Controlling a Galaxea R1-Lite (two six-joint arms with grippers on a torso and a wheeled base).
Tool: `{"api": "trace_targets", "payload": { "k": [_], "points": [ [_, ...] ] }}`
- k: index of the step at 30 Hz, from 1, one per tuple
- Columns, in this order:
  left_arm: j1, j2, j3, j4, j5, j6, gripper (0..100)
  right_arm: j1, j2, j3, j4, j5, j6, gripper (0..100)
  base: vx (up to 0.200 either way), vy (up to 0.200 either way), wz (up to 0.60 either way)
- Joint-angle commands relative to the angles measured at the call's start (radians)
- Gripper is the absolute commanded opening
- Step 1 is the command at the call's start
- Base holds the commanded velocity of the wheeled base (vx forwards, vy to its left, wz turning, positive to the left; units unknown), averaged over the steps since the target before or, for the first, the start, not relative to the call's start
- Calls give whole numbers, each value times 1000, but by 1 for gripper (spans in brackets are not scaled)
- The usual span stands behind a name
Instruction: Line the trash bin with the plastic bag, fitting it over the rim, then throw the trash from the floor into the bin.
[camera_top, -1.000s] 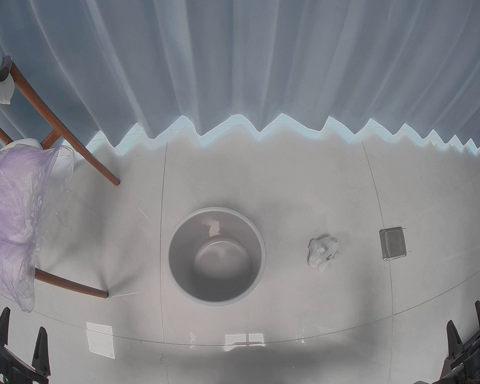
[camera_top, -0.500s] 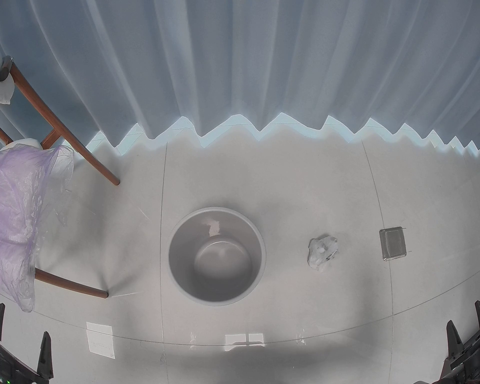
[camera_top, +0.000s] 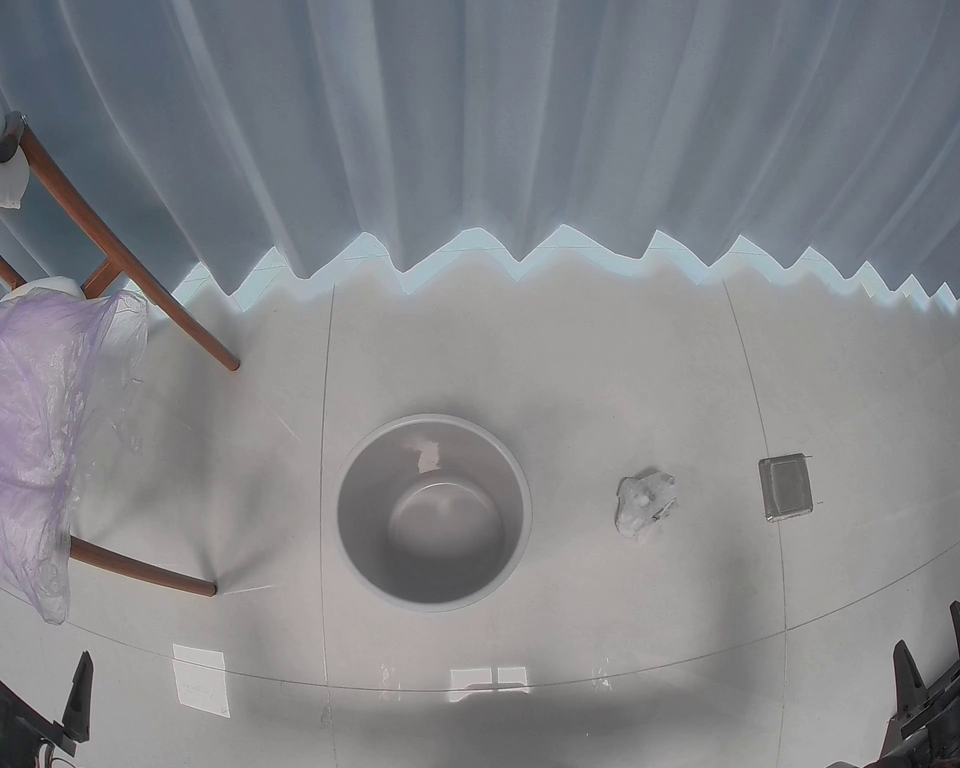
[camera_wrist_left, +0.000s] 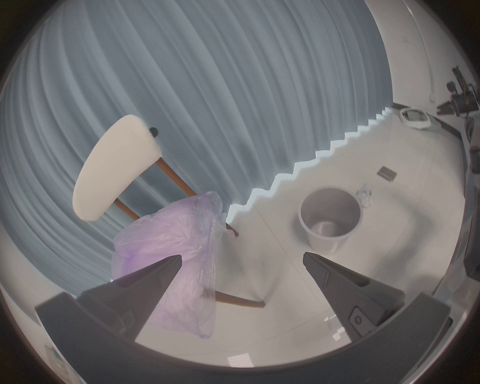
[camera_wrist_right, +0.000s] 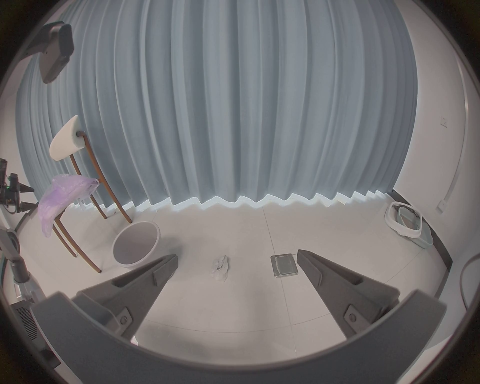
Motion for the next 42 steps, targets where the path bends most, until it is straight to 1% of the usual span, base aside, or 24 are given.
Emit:
{"api": "trace_targets", "payload": {
  "k": [1, 3, 6, 7, 8, 11, 13, 15, 17, 18, 19, 21, 25, 26, 30, 31, 36, 42],
  "points": [
    [4, 178, -49, 7, 0, 73, 100, 1, -17, 18, -1, 1, 0, 100, 0, 0, 0],
    [-1, 233, -55, 4, 0, 109, 100, 1, -17, 18, -1, 1, 0, 100, 0, 0, 0],
    [4, 256, -57, -2, 3, 117, 100, 1, -17, 18, -1, 1, 0, 100, 0, 0, 0],
    [28, 305, -72, -7, 39, 119, 100, 1, -17, 18, -1, 1, 0, 100, 0, 0, 0],
    [38, 322, -86, 6, 55, 120, 100, 1, -17, 18, -1, 1, 0, 100, 0, 0, 0],
    [42, 371, -92, -4, 76, 123, 100, 1, -17, 18, -1, 1, 0, 100, 0, 0, 0],
    [44, 435, -116, -5, 116, 134, 100, 1, -17, 18, -1, 1, 0, 100, 0, 0, 0],
    [48, 463, -135, -7, 176, 166, 100, 1, -17, 18, -1, 1, 0, 100, 0, 0, 0],
    [48, 488, -144, -7, 202, 192, 100, 1, -17, 18, -1, 1, 0, 100, 0, 0, 0],
    [50, 514, -153, -8, 214, 226, 100, -1, -17, 18, -1, 1, 0, 100, 0, 0, 0],
    [50, 514, -153, -8, 214, 226, 100, -1, -17, 18, -1, 1, 0, 100, 0, 0, 0],
    [50, 555, -161, -42, 217, 293, 100, 1, -17, 18, -1, 1, 0, 100, 0, 0, 0],
    [50, 578, -155, -86, 219, 350, 100, 1, -17, 18, -1, 1, 0, 100, 0, 0, 0],
    [56, 607, -156, -108, 222, 375, 100, 1, -17, 18, -1, 1, 0, 100, 0, 0, 0],
    [88, 665, -155, -155, 228, 408, 100, 1, -17, 18, 1, 1, 0, 100, 0, 0, 0],
    [97, 701, -153, -181, 228, 430, 100, 1, -17, 18, -1, 1, 0, 100, 0, 0, 0],
    [110, 804, -162, -267, 239, 447, 100, 1, -17, 18, -1, 1, 0, 100, 0, 0, 0],
    [131, 949, -161, -419, 260, 459, 100, 1, -17, 18, -1, 1, 0, 100, 0, 0, 0]
  ]
}}
